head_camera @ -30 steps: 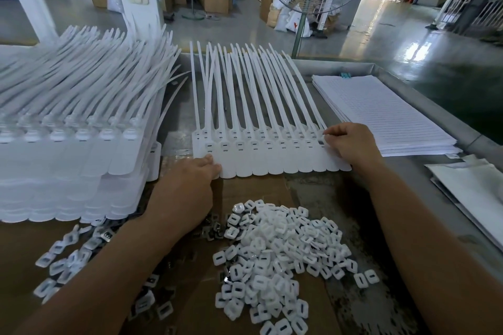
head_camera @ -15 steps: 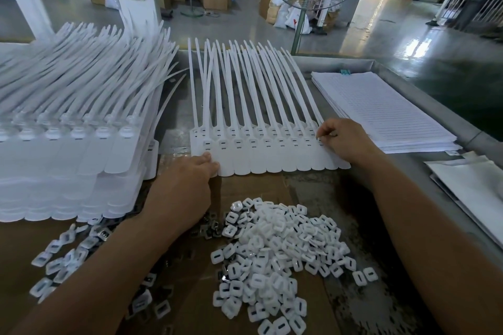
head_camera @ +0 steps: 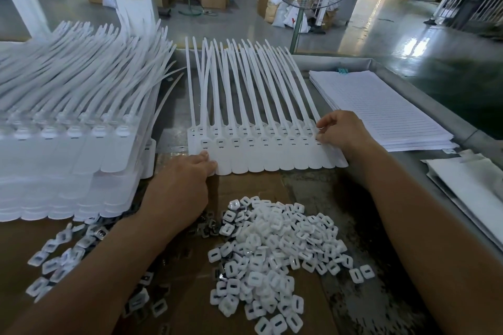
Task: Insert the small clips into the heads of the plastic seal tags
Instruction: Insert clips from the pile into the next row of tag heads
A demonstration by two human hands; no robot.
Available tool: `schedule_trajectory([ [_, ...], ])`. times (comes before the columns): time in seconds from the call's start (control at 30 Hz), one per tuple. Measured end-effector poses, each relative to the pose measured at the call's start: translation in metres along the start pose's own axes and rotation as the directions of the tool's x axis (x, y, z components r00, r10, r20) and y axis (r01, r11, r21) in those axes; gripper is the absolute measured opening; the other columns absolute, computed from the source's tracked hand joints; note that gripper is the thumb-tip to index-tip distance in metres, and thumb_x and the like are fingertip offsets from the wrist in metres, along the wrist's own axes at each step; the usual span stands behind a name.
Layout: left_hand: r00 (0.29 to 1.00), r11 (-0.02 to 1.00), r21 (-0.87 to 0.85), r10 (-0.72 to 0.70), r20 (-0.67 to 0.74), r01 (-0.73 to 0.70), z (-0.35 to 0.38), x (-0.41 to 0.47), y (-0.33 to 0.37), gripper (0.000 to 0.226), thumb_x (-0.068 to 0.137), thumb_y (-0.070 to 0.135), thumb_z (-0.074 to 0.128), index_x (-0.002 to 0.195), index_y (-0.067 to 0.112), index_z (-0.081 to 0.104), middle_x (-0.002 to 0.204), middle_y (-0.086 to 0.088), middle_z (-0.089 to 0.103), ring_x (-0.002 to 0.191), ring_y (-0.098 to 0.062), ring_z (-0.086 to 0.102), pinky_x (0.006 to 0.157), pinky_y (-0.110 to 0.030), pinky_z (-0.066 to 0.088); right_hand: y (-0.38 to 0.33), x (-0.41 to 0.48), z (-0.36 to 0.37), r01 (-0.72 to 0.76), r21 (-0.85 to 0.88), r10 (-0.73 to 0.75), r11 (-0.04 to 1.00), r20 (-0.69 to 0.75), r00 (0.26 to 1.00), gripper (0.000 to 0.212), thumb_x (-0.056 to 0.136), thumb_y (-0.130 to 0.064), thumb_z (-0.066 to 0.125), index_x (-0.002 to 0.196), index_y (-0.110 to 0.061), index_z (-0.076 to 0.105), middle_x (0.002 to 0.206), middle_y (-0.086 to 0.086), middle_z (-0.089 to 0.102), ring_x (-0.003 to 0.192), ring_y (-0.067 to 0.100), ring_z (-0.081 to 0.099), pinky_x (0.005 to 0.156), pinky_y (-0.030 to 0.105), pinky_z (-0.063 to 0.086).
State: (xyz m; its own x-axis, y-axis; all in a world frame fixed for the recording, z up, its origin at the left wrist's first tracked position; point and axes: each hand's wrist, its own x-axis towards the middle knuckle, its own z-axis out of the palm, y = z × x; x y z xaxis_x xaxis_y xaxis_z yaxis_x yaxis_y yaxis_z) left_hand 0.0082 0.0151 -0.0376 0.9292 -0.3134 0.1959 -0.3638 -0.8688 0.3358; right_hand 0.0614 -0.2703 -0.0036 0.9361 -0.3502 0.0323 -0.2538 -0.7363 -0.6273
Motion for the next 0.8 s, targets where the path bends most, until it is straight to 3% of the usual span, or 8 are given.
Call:
schedule_trajectory([
  [0.17,1.0,1.0,-0.007,0.007,-0.003,-0.007,0.002,0.001,-0.001,0.048,0.086,-0.003,0.039,0.13,0.015,0.049,0.144,-0.003,0.037,0.134,-0.021,0.031,0.11,-0.032,0.021,-0.001,0.002,0.001,-0.027,-0.03,0.027,0.999,0.008,1.0,0.023,0.078,-0.008,0.071,0.075,-0.025,0.056,0.098,-0.002,0.057,0.097,0.016,0.05,0.089,0.032,0.041],
  [0.33,0.999,1.0,0.0,0.031,-0.024,-0.031,0.002,0.001,0.0,0.047,0.085,-0.004,0.041,0.127,0.012,0.052,0.141,-0.006,0.041,0.131,-0.022,0.036,0.11,-0.032,0.022,0.012,-0.007,0.004,0.078,-0.013,-0.079,0.997,-0.065,0.995,0.012,0.082,-0.015,0.067,0.085,-0.023,0.058,0.084,-0.007,0.059,0.085,0.011,0.054,0.078,0.025,0.039],
  [0.47,0.999,1.0,0.003,0.028,-0.023,-0.028,0.0,0.001,0.001,0.046,0.086,-0.003,0.041,0.128,0.012,0.052,0.141,-0.005,0.041,0.131,-0.021,0.036,0.109,-0.031,0.023,0.019,-0.012,0.004,0.102,0.019,-0.1,0.995,-0.092,0.991,0.007,0.087,-0.018,0.06,0.091,-0.024,0.06,0.091,-0.008,0.059,0.088,0.009,0.053,0.082,0.024,0.038],
  [0.63,1.0,0.999,0.024,0.023,0.001,-0.023,-0.003,-0.001,0.002,0.047,0.087,0.0,0.04,0.131,0.017,0.049,0.144,-0.002,0.038,0.132,-0.019,0.034,0.109,-0.028,0.023,0.024,-0.024,0.004,0.143,0.056,-0.14,0.988,-0.06,0.988,0.024,0.088,-0.014,0.057,0.111,-0.017,0.063,0.104,-0.008,0.064,0.095,0.007,0.055,0.088,0.021,0.038],
  [0.7,1.0,0.999,0.024,0.021,0.003,-0.021,-0.003,-0.001,0.002,0.047,0.088,0.001,0.04,0.131,0.017,0.048,0.144,-0.002,0.037,0.132,-0.019,0.033,0.109,-0.028,0.022,0.023,-0.031,0.001,0.178,0.05,-0.175,0.983,-0.057,0.983,0.025,0.086,-0.014,0.061,0.109,-0.02,0.065,0.099,-0.01,0.062,0.089,0.006,0.056,0.082,0.02,0.04],
  [0.8,1.0,0.999,0.025,0.021,0.001,-0.021,-0.003,0.0,0.003,0.047,0.088,0.0,0.04,0.131,0.016,0.049,0.144,-0.002,0.038,0.133,-0.019,0.032,0.109,-0.028,0.021,0.018,-0.045,-0.009,0.283,0.109,-0.287,0.953,0.03,0.957,0.018,0.079,-0.012,0.069,0.088,-0.027,0.067,0.081,-0.018,0.064,0.076,0.0,0.058,0.065,0.011,0.041],
])
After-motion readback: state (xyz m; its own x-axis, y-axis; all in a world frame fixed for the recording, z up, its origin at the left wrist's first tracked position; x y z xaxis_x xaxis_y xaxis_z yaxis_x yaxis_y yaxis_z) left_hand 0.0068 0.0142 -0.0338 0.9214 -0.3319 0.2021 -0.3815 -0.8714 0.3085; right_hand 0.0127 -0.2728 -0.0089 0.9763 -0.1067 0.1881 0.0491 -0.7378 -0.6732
